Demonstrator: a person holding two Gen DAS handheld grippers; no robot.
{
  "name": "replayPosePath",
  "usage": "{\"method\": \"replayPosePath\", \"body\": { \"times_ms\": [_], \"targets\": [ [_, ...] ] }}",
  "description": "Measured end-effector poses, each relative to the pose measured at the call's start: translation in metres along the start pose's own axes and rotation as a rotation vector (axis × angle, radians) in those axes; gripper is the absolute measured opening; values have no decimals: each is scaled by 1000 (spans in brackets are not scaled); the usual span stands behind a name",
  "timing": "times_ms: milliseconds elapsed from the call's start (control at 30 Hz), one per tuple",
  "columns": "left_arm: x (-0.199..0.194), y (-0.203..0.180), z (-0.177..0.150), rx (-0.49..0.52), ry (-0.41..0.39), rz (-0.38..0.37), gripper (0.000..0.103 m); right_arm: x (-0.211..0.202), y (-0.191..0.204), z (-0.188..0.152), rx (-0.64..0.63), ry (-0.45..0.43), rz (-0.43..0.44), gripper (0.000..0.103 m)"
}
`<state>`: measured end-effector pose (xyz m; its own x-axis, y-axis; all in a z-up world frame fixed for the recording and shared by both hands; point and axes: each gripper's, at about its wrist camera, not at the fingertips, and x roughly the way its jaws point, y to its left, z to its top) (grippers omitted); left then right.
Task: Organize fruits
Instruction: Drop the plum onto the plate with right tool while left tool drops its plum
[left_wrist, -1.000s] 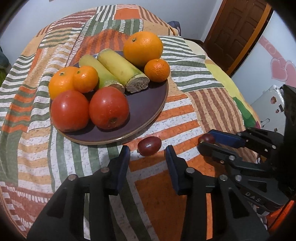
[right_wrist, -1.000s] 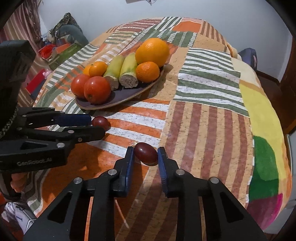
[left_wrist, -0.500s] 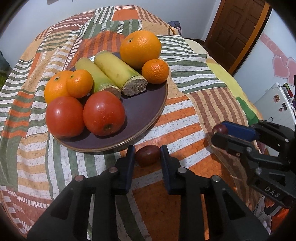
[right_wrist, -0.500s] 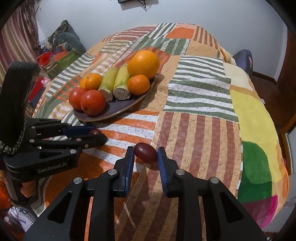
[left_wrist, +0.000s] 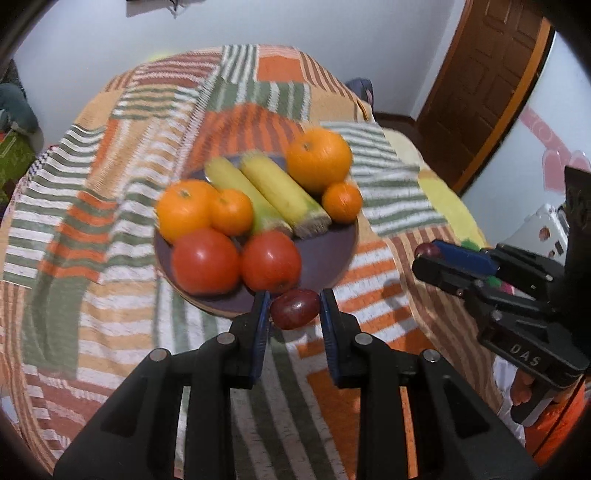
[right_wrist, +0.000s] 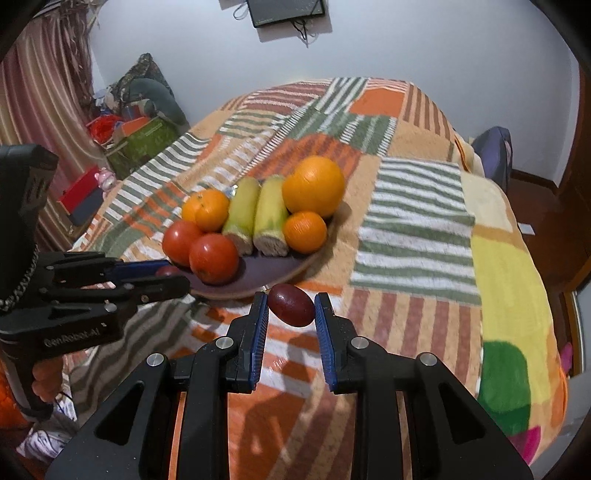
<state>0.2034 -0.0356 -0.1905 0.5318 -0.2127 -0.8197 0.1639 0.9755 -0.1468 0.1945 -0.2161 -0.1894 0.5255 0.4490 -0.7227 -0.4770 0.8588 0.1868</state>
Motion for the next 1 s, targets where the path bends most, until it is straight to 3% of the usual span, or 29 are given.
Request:
{"method": "replayPosePath", "body": {
  "times_ms": [333,1000],
  "targets": [
    [-4,8,26,7,-48,5,27,22,8,18,-24,-3,26,24],
    [40,1,47,15,-12,-33,27,62,4,22,-13,58,68,24]
  ]
}}
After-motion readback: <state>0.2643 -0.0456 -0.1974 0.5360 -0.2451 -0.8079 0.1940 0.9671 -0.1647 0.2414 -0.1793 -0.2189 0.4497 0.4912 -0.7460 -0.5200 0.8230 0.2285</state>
